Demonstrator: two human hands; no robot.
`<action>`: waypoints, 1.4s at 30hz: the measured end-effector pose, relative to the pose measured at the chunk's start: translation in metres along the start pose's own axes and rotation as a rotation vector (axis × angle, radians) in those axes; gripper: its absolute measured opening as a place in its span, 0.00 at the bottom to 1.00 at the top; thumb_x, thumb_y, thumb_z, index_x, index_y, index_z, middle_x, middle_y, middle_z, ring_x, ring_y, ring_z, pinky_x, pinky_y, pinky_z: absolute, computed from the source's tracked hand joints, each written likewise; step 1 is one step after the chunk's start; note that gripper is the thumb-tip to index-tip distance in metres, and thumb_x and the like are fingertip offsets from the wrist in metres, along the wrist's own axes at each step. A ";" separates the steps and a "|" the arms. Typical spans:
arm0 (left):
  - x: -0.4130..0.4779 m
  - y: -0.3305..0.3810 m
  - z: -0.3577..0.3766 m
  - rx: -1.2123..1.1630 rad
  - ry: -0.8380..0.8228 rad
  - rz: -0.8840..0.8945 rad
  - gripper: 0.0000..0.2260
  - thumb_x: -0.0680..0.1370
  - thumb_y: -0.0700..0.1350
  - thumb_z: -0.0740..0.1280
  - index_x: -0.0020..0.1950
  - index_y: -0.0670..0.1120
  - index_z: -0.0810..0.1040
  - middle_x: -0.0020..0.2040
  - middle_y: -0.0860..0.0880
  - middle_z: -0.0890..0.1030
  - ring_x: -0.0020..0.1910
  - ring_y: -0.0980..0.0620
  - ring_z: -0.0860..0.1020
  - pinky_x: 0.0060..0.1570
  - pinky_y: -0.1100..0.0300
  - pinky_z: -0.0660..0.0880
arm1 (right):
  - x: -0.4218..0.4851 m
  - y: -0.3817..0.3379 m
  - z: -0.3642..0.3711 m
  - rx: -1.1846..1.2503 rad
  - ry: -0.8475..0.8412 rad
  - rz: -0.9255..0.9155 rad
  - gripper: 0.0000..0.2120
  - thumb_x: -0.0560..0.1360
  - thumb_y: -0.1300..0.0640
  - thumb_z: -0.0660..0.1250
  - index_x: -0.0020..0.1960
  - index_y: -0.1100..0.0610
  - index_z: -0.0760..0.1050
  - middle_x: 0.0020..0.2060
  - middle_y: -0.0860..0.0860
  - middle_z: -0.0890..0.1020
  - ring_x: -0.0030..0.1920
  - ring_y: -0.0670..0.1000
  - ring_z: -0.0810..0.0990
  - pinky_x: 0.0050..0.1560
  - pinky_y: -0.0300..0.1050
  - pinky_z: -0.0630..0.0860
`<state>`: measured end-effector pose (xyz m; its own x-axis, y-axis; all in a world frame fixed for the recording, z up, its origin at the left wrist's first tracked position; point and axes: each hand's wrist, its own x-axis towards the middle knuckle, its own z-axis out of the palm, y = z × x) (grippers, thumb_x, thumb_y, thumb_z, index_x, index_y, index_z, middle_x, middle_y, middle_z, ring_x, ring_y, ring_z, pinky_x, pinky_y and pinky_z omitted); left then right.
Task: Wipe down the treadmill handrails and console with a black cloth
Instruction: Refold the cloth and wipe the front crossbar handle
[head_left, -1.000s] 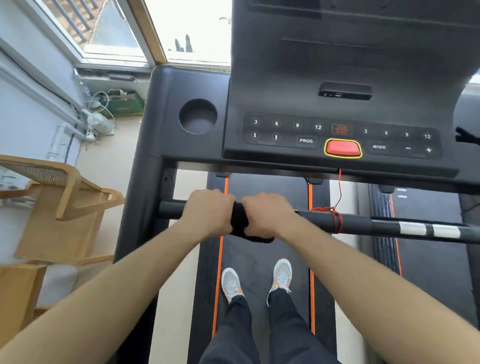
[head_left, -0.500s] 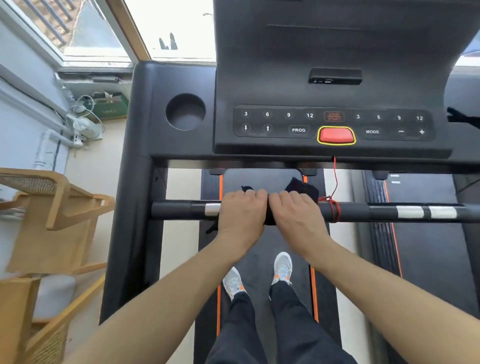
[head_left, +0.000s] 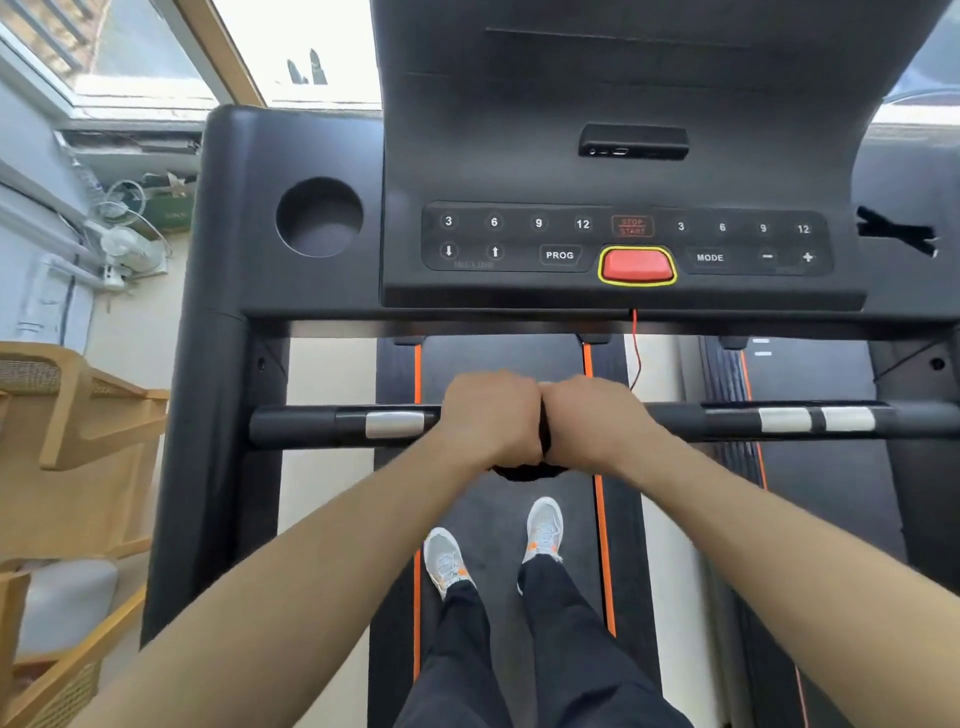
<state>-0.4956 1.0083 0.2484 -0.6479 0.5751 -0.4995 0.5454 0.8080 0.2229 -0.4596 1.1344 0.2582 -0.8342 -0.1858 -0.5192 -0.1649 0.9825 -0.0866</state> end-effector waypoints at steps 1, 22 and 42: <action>-0.007 0.004 0.011 0.120 0.194 -0.007 0.09 0.66 0.50 0.74 0.41 0.51 0.78 0.34 0.51 0.79 0.32 0.47 0.79 0.32 0.60 0.64 | -0.006 -0.001 0.013 -0.047 0.188 0.006 0.08 0.69 0.55 0.70 0.47 0.53 0.74 0.37 0.50 0.81 0.40 0.57 0.82 0.36 0.46 0.72; -0.003 0.010 0.000 0.070 0.101 -0.043 0.09 0.69 0.55 0.70 0.43 0.52 0.75 0.40 0.51 0.82 0.40 0.46 0.82 0.34 0.58 0.68 | -0.012 0.007 0.013 -0.046 0.181 0.029 0.08 0.71 0.55 0.68 0.50 0.54 0.76 0.41 0.51 0.82 0.42 0.58 0.82 0.37 0.47 0.68; -0.080 0.064 -0.026 -0.562 0.587 -0.048 0.17 0.67 0.38 0.72 0.51 0.55 0.75 0.47 0.57 0.82 0.45 0.52 0.79 0.43 0.54 0.74 | -0.116 0.025 0.009 0.685 0.730 0.058 0.12 0.67 0.61 0.75 0.47 0.54 0.76 0.42 0.48 0.77 0.42 0.50 0.74 0.38 0.40 0.62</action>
<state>-0.4225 1.0178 0.3240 -0.9222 0.3852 -0.0335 0.2625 0.6873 0.6773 -0.3622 1.1805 0.3090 -0.9879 0.1262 0.0907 0.0336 0.7432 -0.6682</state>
